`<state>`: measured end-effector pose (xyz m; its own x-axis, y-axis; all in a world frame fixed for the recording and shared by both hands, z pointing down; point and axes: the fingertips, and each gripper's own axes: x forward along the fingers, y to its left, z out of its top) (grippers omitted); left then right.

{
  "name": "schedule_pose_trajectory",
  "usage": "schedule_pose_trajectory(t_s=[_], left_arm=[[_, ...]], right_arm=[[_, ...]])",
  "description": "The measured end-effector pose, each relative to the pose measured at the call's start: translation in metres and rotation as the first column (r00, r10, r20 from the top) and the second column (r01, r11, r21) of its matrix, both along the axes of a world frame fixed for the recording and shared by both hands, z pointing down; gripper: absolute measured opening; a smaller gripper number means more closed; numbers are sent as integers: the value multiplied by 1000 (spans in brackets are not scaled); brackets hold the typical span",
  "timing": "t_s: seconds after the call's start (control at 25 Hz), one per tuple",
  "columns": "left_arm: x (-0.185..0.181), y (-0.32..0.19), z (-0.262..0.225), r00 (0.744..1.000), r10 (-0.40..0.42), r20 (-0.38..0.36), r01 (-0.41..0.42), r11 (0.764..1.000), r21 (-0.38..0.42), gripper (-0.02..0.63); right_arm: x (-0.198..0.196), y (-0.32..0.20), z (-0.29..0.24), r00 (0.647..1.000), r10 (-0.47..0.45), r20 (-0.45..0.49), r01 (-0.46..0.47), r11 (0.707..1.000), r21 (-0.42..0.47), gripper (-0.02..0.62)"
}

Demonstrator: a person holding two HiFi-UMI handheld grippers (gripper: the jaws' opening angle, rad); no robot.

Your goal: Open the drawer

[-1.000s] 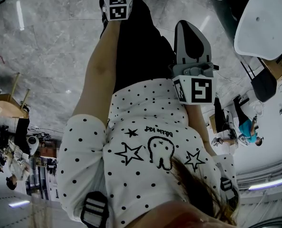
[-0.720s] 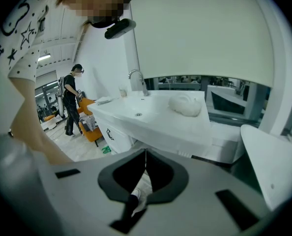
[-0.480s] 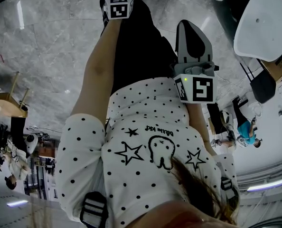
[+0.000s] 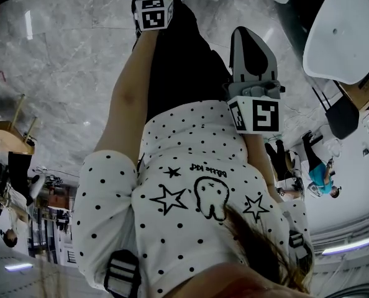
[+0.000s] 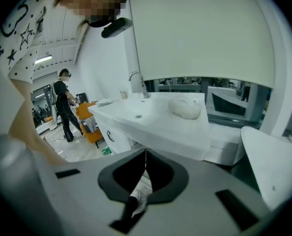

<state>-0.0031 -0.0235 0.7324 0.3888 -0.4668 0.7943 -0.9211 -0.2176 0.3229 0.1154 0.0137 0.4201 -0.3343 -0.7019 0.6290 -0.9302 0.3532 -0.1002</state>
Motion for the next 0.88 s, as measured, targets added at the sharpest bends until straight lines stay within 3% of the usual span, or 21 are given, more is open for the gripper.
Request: schedule_pose_trajectory(t_s=[0.6,0.88], left_arm=[[-3,-2,-17,1000,21,17,-21,1000,12,87],[-5,-4,-20,1000,15,16,-15,1000,2,31]], right_arm=[[-3,-6,-13,1000,2,15,-2,1000,28,14],[-3,-10,-16,1000,9,24,-10,999,39,14]])
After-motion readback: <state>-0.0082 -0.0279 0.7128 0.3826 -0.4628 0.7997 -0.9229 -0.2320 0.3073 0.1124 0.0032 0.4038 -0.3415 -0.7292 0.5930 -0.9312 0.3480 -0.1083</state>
